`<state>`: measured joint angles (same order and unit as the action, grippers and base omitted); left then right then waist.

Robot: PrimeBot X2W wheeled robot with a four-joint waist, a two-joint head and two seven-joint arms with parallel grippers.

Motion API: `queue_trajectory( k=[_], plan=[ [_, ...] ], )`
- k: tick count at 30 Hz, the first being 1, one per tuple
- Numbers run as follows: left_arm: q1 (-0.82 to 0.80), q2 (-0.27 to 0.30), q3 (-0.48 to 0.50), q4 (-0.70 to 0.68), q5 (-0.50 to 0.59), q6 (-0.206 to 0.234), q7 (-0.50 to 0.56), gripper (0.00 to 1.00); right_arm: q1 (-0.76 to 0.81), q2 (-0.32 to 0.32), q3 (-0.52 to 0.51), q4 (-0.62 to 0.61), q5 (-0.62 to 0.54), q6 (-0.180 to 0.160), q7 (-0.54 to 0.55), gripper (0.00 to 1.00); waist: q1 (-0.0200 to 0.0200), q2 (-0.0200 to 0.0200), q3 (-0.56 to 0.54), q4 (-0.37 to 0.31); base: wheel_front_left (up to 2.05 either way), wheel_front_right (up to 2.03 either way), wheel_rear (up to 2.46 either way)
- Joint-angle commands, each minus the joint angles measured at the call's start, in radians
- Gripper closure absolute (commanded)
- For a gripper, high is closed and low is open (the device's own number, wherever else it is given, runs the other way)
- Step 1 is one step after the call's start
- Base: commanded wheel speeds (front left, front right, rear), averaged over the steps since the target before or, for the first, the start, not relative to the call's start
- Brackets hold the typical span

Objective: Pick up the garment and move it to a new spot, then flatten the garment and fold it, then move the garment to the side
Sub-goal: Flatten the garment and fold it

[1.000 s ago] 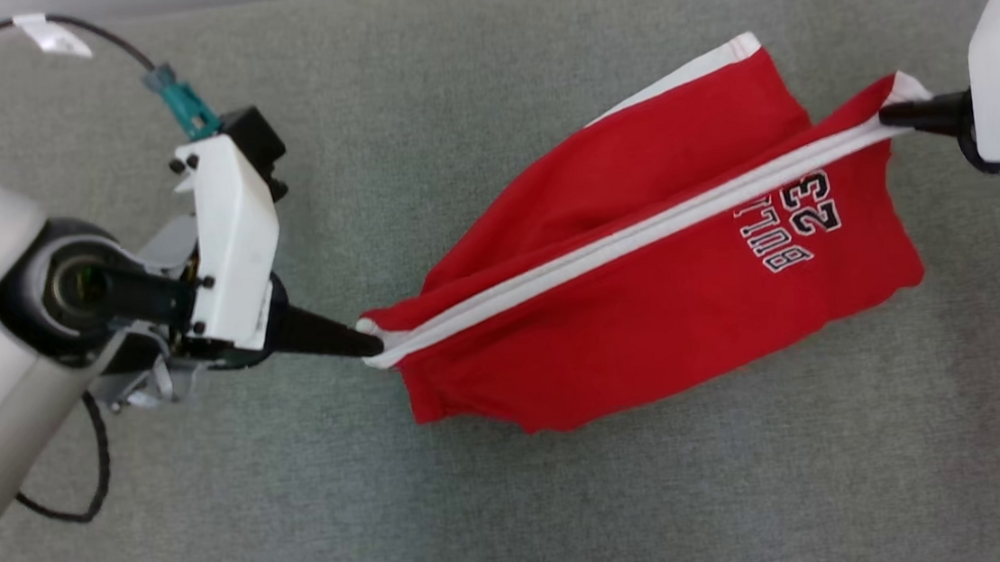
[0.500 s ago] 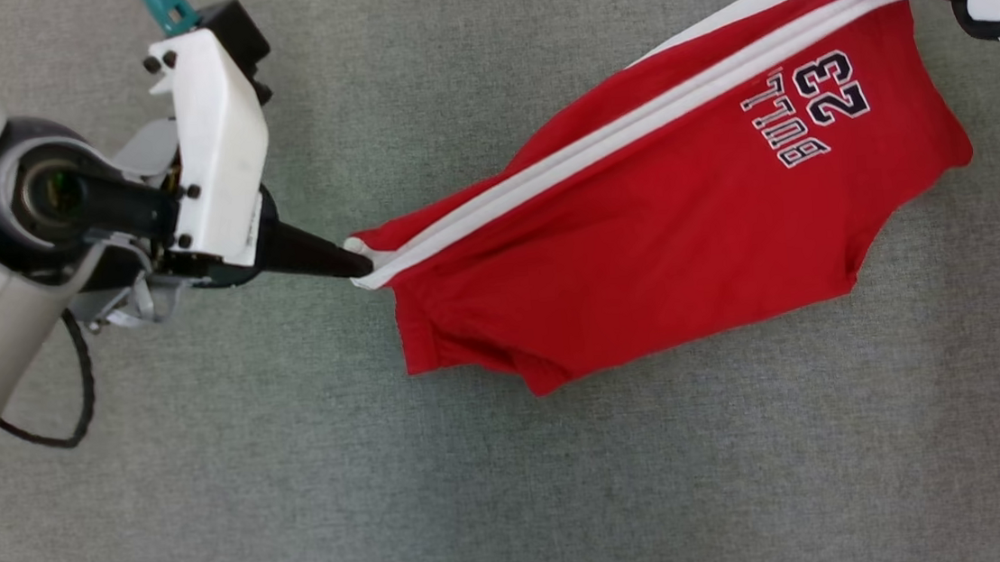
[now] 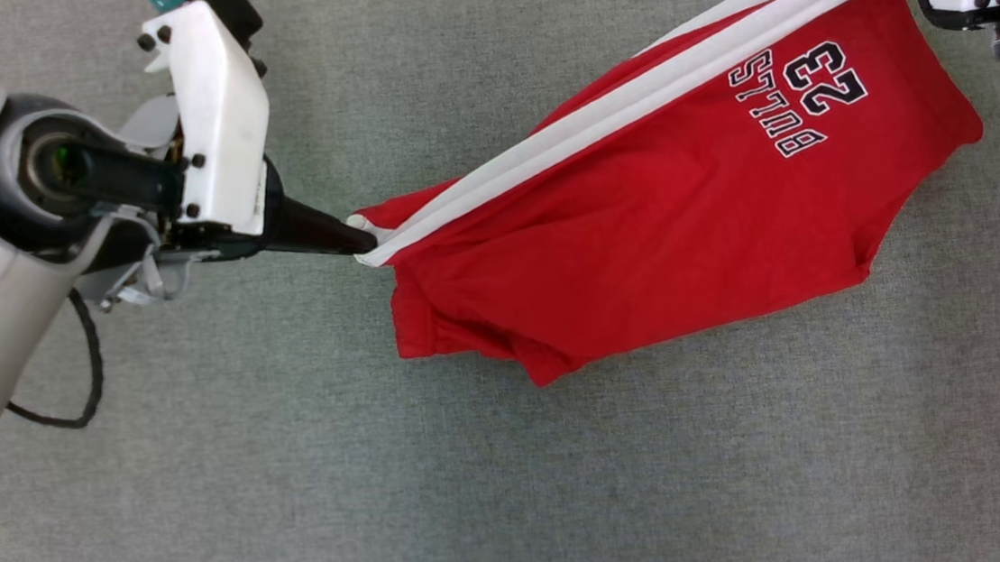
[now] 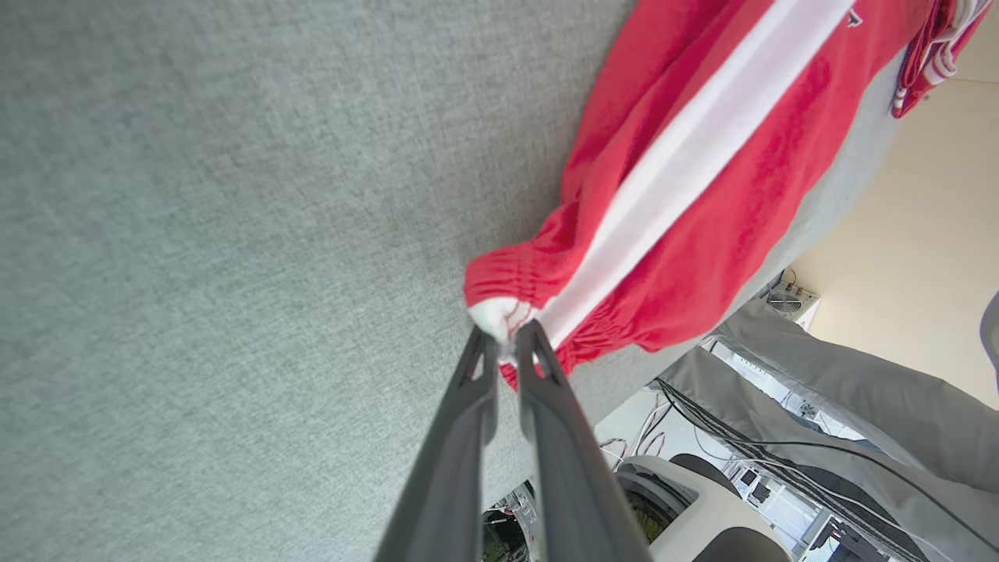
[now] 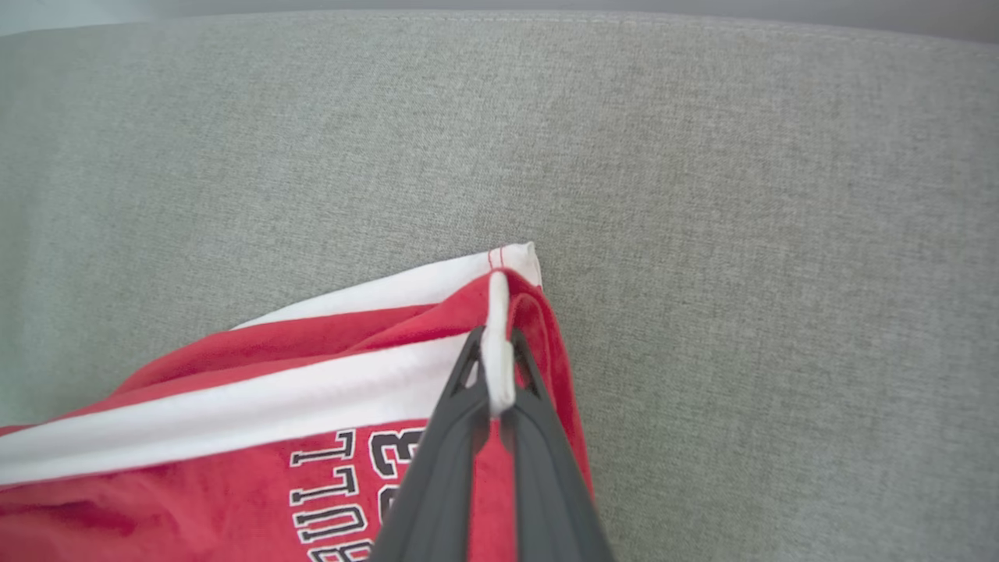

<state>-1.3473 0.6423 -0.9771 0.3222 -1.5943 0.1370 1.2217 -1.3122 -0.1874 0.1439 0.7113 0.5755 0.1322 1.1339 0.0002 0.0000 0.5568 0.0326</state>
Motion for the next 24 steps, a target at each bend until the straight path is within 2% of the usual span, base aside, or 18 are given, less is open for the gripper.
queue_trajectory(
  k=[1,2,3,4,12,18,21,24],
  plan=[
    [-0.004,-0.001,0.003,0.006,-0.008,-0.001,-0.005,0.04,0.009,-0.001,-0.007,-0.003,-0.011,-0.003,-0.010,0.55,-0.0002,0.0000,0.002,0.000,0.00,0.00,0.00],
    [-0.004,-0.004,0.003,0.009,-0.006,-0.001,-0.008,0.00,0.013,0.002,-0.007,-0.004,-0.012,-0.003,-0.011,0.48,-0.0002,0.0000,0.003,0.001,0.00,0.00,0.00],
    [-0.004,-0.006,0.004,0.012,-0.004,-0.001,-0.008,0.00,0.015,0.004,-0.008,-0.003,-0.013,-0.003,-0.014,0.13,-0.0002,0.0000,0.004,0.001,0.00,0.00,0.00],
    [-0.004,-0.008,0.004,0.014,-0.002,-0.001,-0.012,0.00,0.017,0.006,-0.009,-0.003,-0.017,-0.003,-0.018,0.00,-0.0002,0.0000,0.004,0.000,0.00,0.00,0.00],
    [-0.002,-0.017,0.022,0.042,0.008,-0.012,-0.051,0.00,0.043,0.010,-0.008,-0.004,-0.017,-0.003,-0.102,0.00,-0.0002,0.0000,-0.034,-0.003,0.00,0.00,0.00],
    [0.014,-0.017,0.028,0.072,0.033,-0.031,-0.110,0.00,0.095,-0.006,0.045,-0.048,0.028,-0.003,-0.240,0.00,-0.0002,0.0000,-0.094,-0.004,0.00,0.00,0.00],
    [0.025,-0.012,0.042,0.080,0.061,-0.065,-0.176,0.00,0.132,-0.024,0.093,-0.087,0.060,-0.003,-0.341,0.00,-0.0002,0.0000,-0.124,-0.007,0.00,0.00,0.00],
    [0.051,-0.016,0.065,0.077,0.092,-0.132,-0.293,0.00,0.169,-0.045,0.129,-0.126,0.102,-0.003,-0.467,0.00,-0.0002,0.0000,-0.159,-0.011,0.00,0.00,0.00]
  ],
)
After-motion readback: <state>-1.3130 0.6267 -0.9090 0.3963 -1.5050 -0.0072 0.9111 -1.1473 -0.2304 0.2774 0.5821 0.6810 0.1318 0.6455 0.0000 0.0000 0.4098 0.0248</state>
